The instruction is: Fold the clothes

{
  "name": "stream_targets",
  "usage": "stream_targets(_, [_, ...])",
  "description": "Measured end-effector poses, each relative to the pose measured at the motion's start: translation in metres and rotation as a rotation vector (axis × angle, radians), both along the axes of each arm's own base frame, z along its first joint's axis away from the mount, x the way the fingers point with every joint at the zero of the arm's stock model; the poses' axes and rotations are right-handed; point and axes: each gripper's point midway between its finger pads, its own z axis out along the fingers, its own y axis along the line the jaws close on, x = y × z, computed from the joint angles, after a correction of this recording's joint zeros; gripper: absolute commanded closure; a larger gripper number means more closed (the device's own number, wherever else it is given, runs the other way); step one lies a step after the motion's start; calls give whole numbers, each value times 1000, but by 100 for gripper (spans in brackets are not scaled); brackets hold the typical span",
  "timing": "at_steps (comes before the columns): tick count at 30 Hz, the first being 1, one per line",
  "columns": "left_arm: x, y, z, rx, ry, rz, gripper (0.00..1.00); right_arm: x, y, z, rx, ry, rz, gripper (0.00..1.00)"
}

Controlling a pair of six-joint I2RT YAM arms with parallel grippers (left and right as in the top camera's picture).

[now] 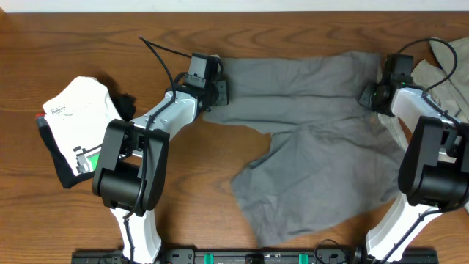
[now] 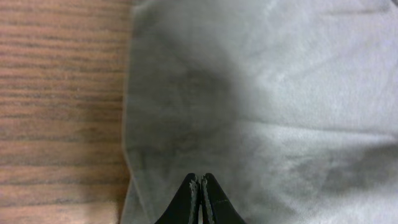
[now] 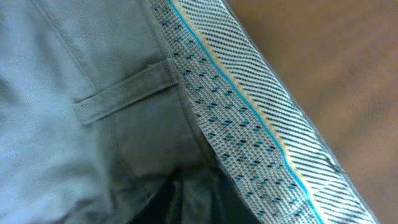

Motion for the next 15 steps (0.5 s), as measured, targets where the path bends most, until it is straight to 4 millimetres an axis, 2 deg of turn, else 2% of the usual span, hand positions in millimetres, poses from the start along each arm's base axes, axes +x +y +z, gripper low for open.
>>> stream_targets(3, [-10, 3, -7, 15, 50, 0, 93, 11, 7, 1, 25, -40, 55, 72])
stream_targets(6, [-29, 9, -12, 42, 129, -4, 86, 6, 14, 3, 44, 6, 108, 67])
stream_targets(8, [-43, 13, -5, 56, 170, -4, 83, -4, 17, 4, 53, 64, 134, 64])
stream_targets(11, [-62, 20, 26, 61, 188, -3, 83, -20, 18, 14, 45, 140, 157, 62])
stream_targets(12, [-71, 22, 42, 59, 188, -4, 79, -25, 16, 26, 34, 153, 159, 60])
stream_targets(13, [-77, 24, 54, 58, 185, -7, 79, -30, 16, 37, 24, 158, 162, 60])
stream_targets(15, [-96, 26, 79, 45, 195, -15, 79, -40, 15, 74, 0, 139, 167, 59])
